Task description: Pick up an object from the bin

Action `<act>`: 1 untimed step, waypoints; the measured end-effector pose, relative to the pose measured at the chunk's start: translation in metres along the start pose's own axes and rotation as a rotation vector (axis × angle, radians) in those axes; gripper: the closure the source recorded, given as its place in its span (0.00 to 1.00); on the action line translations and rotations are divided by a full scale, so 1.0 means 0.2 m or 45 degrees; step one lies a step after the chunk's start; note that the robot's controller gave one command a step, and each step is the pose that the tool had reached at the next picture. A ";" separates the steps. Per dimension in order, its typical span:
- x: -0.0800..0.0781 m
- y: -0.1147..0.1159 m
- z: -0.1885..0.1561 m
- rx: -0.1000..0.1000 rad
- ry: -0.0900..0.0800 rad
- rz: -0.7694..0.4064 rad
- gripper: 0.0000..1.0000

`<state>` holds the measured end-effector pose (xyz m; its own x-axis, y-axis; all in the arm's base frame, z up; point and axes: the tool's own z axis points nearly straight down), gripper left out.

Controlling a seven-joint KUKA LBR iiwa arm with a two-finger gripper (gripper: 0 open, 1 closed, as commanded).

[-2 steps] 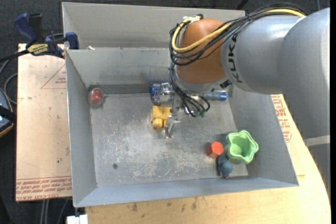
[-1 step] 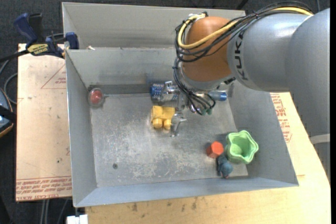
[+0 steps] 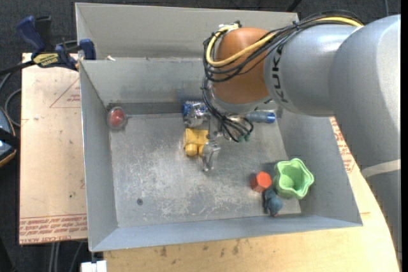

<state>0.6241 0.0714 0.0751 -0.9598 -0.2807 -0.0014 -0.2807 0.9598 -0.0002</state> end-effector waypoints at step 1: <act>0.00 0.00 -0.01 -0.002 0.004 0.004 0.00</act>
Offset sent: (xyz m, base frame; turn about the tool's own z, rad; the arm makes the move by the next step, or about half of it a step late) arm 0.0000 0.0000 0.0000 0.0000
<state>0.6248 0.0712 0.0774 -0.9607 -0.2777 0.0017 -0.2777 0.9607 0.0010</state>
